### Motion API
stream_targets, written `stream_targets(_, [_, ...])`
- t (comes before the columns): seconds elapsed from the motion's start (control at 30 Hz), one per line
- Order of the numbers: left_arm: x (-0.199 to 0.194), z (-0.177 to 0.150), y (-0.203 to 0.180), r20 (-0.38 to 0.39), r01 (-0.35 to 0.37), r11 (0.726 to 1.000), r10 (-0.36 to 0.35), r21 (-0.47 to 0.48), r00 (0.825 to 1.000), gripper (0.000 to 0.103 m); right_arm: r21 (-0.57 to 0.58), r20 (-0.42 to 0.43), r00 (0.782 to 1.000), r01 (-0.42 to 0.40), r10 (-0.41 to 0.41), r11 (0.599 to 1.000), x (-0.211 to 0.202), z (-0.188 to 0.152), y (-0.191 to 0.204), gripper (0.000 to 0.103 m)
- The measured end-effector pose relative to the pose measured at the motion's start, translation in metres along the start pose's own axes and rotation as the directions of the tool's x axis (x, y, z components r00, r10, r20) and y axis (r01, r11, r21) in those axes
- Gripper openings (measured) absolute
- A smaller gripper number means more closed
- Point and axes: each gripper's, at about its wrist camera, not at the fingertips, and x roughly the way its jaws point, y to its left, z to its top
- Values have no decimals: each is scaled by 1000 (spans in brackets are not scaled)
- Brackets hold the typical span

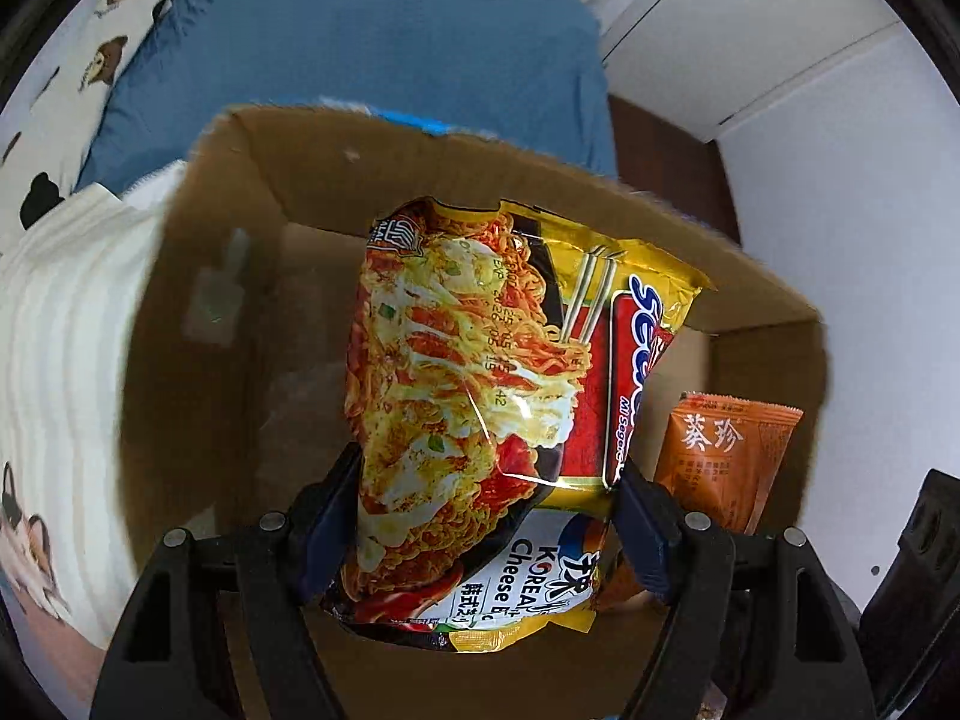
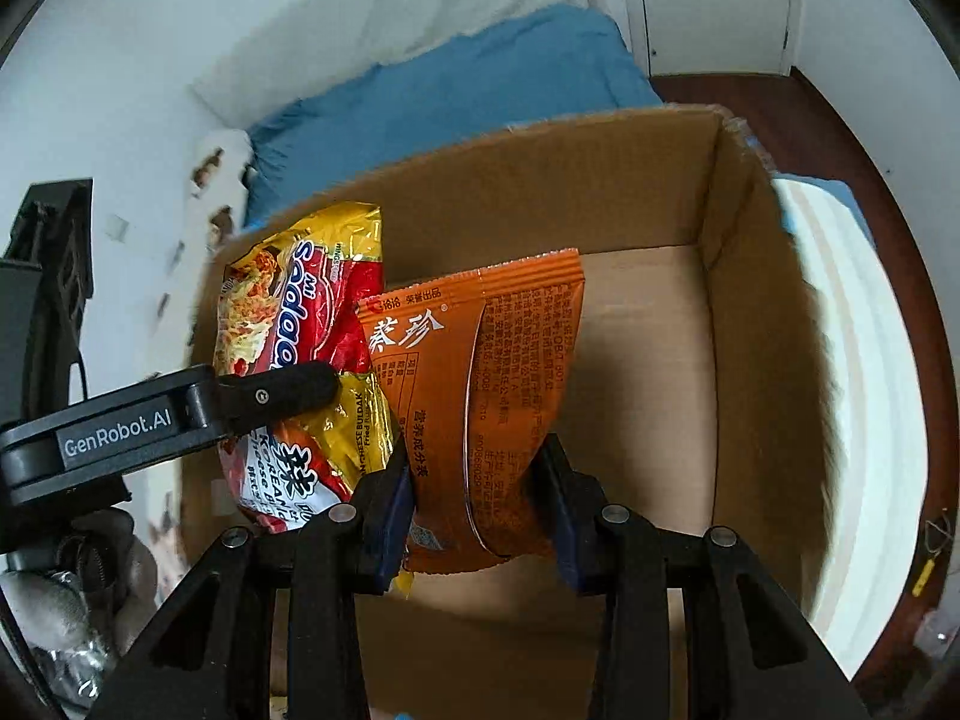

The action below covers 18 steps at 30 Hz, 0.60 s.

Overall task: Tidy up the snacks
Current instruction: 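Carry both packets into the cardboard box and open both tools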

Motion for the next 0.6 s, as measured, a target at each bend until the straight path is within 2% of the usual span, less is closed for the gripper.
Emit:
stream_targets(0.2, [30, 15, 5, -53, -46, 999, 47, 15, 997, 75, 10, -62, 998, 3, -2, 1000, 44, 22, -12, 42])
stream_targets(0.27, [42, 17, 9, -75, -66, 997, 68, 30, 995, 75, 12, -92, 996, -16, 17, 1000, 60, 29, -18, 45])
stream_targets(0.3, [31, 15, -2, -79, -72, 997, 75, 38, 994, 75, 25, -108, 994, -19, 22, 1000, 66, 31, -21, 48])
stream_targets(0.33, [33, 14, -1, -80, -79, 996, 82, 47, 993, 75, 35, -117, 993, -28, 32, 999, 72, 32, -24, 63])
stream_targets(0.37, [35, 13, 0, -77, -90, 995, 94, 52, 993, 77, 34, -124, 992, -32, 36, 999, 76, 34, -27, 73])
stream_targets(0.4, [34, 11, 0, -69, -97, 994, 101, 52, 993, 84, 23, -134, 991, -16, 19, 1000, 80, 34, -27, 93])
stream_targets(0.47, [24, 9, -7, -53, -85, 995, 88, 55, 995, 93, 1, -139, 990, 4, -4, 1000, 83, 34, -27, 96])
stream_targets(0.6, [13, 4, -9, -23, -84, 994, 86, 75, 996, 96, -11, -147, 989, 19, -20, 1000, 82, 31, -30, 96])
